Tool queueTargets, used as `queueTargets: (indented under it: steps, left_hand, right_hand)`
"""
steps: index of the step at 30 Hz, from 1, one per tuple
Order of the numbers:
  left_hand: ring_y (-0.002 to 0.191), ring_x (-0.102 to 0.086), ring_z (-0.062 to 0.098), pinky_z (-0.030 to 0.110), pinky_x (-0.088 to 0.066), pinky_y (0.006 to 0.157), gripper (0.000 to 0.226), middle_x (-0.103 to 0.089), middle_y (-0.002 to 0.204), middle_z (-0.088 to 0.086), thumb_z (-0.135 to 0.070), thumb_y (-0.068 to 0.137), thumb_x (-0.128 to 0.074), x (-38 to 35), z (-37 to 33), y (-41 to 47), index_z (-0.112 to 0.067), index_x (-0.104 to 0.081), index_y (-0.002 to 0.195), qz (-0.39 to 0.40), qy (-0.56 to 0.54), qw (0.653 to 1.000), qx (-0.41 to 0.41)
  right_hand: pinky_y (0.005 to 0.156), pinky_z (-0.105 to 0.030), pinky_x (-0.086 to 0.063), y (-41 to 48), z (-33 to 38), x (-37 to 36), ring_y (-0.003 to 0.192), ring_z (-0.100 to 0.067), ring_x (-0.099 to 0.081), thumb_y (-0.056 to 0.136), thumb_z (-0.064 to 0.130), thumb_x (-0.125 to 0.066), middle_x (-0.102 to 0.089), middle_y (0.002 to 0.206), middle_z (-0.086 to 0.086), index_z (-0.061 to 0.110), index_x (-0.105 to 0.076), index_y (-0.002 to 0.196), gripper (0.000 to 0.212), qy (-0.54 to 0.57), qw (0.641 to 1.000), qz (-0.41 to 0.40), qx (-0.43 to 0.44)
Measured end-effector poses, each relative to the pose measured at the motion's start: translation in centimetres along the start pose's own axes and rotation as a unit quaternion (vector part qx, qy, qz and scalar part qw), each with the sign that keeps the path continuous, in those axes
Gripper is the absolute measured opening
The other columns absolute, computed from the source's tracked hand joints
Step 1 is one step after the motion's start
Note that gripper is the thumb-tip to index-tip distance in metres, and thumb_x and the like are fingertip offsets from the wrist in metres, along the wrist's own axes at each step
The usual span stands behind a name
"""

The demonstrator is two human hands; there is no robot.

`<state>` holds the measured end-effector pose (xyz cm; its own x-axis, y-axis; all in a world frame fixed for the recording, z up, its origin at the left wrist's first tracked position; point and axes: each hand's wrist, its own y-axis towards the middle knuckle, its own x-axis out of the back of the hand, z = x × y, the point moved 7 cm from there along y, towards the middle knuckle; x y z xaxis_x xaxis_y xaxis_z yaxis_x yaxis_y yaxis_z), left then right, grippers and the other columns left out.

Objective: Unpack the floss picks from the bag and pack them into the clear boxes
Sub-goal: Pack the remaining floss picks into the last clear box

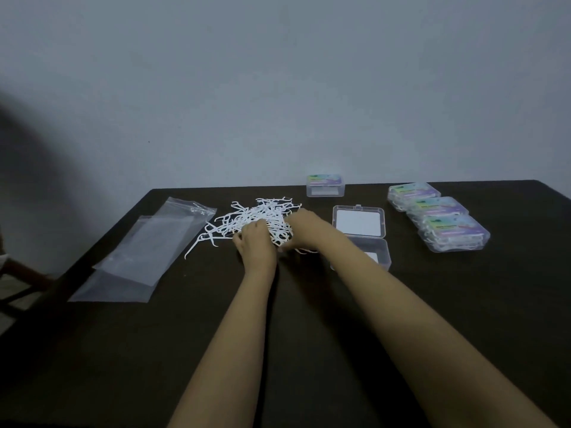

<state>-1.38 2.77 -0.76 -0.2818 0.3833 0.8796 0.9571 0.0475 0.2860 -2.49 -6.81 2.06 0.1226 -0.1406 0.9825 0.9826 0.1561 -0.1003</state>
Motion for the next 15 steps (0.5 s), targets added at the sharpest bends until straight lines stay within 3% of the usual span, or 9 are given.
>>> queueTargets:
  steps: [3, 5, 8, 11, 15]
  left_hand:
    - [0.100, -0.049, 0.032, 0.036, -0.034, 0.076, 0.016, -0.061, 0.102, 0.015, 0.004, 0.078, -0.046, 0.6, -0.2, -0.1, -0.001, -0.057, 0.088, -0.014, -0.018, 0.999, -0.025]
    - [0.094, -0.050, 0.034, 0.038, -0.035, 0.073, 0.018, -0.060, 0.095, 0.018, 0.007, 0.078, -0.039, 0.7, -0.3, 0.0, -0.002, -0.055, 0.078, -0.014, -0.025, 0.999, -0.033]
    - [0.089, -0.053, 0.034, 0.040, -0.039, 0.072, 0.025, -0.059, 0.089, 0.018, 0.006, 0.081, -0.037, 0.8, -0.5, 0.5, -0.010, -0.046, 0.065, 0.001, -0.023, 0.999, -0.049]
    - [0.086, -0.053, 0.030, 0.040, -0.042, 0.076, 0.021, -0.061, 0.096, 0.017, 0.003, 0.086, -0.041, 0.9, -0.8, 1.0, -0.008, -0.059, 0.083, 0.018, -0.022, 0.999, -0.042]
    - [0.089, -0.057, 0.031, 0.037, -0.043, 0.076, 0.019, -0.063, 0.099, 0.016, -0.001, 0.087, -0.047, 1.1, -1.2, 1.1, -0.003, -0.065, 0.092, 0.050, -0.020, 0.998, -0.033]
  right_hand:
    - [0.086, -0.034, -0.042, 0.9, 0.0, -0.6, 0.113, -0.035, -0.046, 0.083, 0.034, -0.066, -0.052, 0.116, -0.021, 0.001, -0.054, 0.091, 0.036, 0.021, 0.999, 0.018, -0.021]
    - [0.075, -0.030, -0.044, 1.1, -0.2, -0.3, 0.103, -0.033, -0.052, 0.084, 0.026, -0.065, -0.058, 0.100, -0.017, 0.002, -0.052, 0.078, 0.028, 0.041, 0.999, 0.004, -0.030]
    - [0.088, -0.032, -0.044, 1.2, -0.5, 0.1, 0.109, -0.030, -0.055, 0.085, 0.015, -0.065, -0.059, 0.116, -0.017, 0.001, -0.059, 0.111, 0.030, 0.064, 0.997, -0.028, -0.036]
    - [0.089, -0.032, -0.044, 1.1, -0.9, 0.5, 0.110, -0.030, -0.056, 0.085, 0.008, -0.062, -0.060, 0.117, -0.016, 0.003, -0.060, 0.110, 0.026, 0.065, 0.995, -0.062, -0.038]
    - [0.087, -0.035, -0.046, 0.9, -1.4, 1.1, 0.103, -0.032, -0.060, 0.084, 0.003, -0.059, -0.063, 0.111, -0.017, 0.003, -0.065, 0.105, 0.022, 0.058, 0.992, -0.105, -0.037]
